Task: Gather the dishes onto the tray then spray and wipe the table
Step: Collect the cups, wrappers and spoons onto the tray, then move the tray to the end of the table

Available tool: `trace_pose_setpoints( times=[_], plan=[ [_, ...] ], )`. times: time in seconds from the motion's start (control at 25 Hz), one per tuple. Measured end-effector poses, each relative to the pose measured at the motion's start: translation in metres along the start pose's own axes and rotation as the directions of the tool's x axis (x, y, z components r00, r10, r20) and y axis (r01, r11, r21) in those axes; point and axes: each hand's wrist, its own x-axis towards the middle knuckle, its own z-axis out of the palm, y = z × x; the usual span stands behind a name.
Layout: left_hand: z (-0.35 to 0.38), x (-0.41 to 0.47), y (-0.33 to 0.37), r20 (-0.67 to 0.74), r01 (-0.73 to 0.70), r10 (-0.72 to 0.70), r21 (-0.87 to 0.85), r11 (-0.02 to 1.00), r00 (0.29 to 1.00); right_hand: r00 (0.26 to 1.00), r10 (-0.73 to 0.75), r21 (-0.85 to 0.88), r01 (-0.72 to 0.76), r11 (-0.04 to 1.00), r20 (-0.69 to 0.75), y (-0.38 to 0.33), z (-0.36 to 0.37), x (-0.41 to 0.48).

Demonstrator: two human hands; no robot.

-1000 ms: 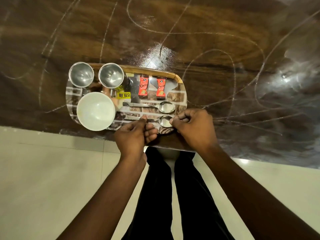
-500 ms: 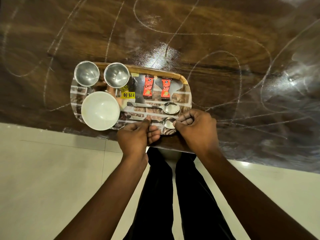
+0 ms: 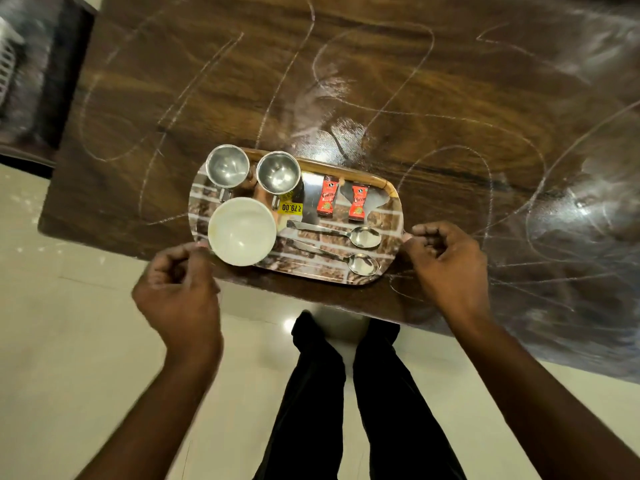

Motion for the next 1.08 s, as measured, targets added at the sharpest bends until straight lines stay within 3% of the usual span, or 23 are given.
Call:
trace_pose_setpoints(
  times=[0.08,0.24,0.36,0.64,0.84,1.08],
  plan=[
    [-0.015,0.056,-0.002,0.014,-0.041,0.040,0.075,0.996,0.999,1.000,0.020,-0.026,-0.020,0.999,0.015,0.000,0.001,0.009],
    [0.000,0.137,-0.004,0.267,0.067,-0.138,0.260,0.963,0.954,0.989,0.142,0.083,-0.145,0.986,0.051,0.004,0.014,0.022],
    [0.017,0.160,-0.004,0.364,0.060,-0.188,0.335,0.940,0.912,0.973,0.221,0.203,-0.229,0.952,0.062,0.004,0.026,0.025],
    [0.020,0.167,-0.017,0.401,0.021,-0.173,0.355,0.935,0.899,0.965,0.251,0.302,-0.261,0.917,0.075,-0.003,0.040,0.020],
    [0.009,0.168,-0.017,0.392,0.133,-0.254,0.309,0.942,0.884,0.975,0.219,0.293,-0.223,0.930,0.049,-0.012,0.037,0.021],
    [-0.043,0.151,0.030,0.367,0.146,-0.237,0.260,0.955,0.899,0.977,0.177,0.262,-0.202,0.944,0.118,-0.065,0.012,0.011]
  ],
)
